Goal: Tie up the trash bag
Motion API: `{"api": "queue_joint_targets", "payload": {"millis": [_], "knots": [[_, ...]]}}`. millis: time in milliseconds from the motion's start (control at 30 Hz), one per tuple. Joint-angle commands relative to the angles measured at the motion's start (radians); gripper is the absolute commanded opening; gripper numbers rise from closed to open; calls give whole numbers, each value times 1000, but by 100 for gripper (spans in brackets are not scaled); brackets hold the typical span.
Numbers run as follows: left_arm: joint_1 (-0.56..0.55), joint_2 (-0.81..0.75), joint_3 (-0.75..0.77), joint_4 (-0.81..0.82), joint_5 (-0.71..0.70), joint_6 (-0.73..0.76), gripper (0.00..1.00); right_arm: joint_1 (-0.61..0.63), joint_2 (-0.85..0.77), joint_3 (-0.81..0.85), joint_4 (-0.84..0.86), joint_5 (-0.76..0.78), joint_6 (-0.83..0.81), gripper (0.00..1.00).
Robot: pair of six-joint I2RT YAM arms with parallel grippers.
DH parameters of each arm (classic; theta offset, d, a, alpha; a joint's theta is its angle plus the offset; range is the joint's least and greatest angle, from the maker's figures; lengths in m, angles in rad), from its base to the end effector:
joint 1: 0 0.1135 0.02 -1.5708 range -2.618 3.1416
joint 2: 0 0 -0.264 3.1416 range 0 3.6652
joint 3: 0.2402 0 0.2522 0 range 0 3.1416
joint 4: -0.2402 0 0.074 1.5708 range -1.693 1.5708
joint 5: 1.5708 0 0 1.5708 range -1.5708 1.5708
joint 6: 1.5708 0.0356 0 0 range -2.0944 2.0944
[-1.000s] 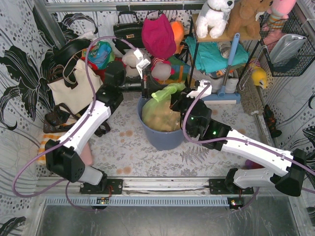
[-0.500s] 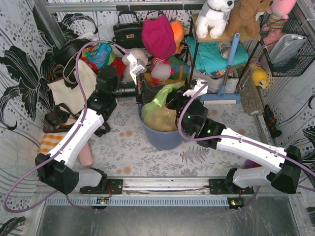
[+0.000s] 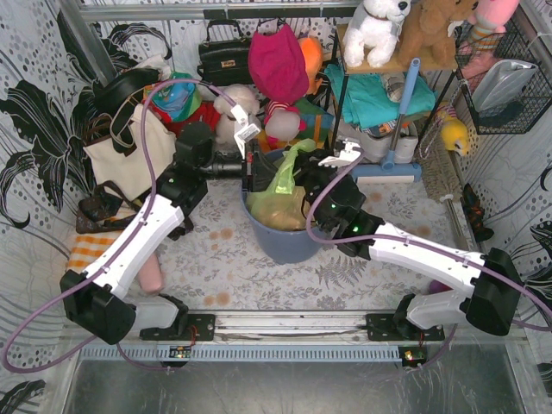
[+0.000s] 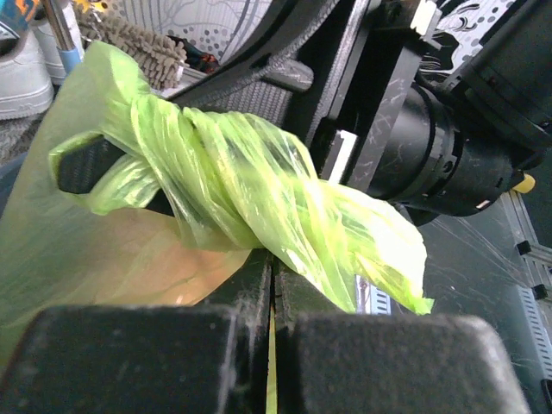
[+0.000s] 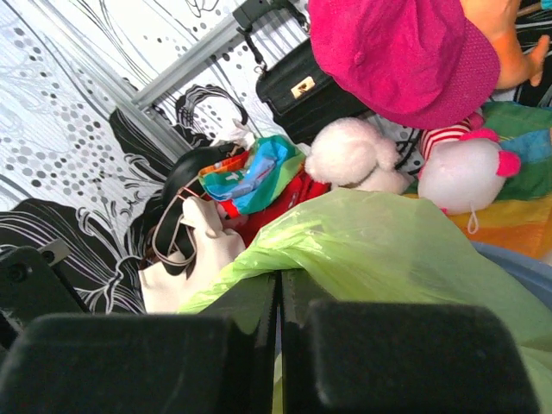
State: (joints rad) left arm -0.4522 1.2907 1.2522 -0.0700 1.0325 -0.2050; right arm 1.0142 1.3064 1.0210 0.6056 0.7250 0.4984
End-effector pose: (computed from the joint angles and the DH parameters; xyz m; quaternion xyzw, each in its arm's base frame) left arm 0.2437 -0.1524 0.4077 0.4069 0.6018 -0.5352 0.4310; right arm 0.1777 0.2410 0.3886 0.1384 0.6025 0.3693 0.6939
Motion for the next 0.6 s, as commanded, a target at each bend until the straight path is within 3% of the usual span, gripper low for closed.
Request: {"api": "queue_joint_targets", "payload": {"millis": [0,567], "knots": [[-31,-5,-13,10,19,11,4,-12,10,-43,200,-75,-28,0],[-49,4,-78,-19,-25,27,6,-79,35,-199,481,-436,315,0]]}}
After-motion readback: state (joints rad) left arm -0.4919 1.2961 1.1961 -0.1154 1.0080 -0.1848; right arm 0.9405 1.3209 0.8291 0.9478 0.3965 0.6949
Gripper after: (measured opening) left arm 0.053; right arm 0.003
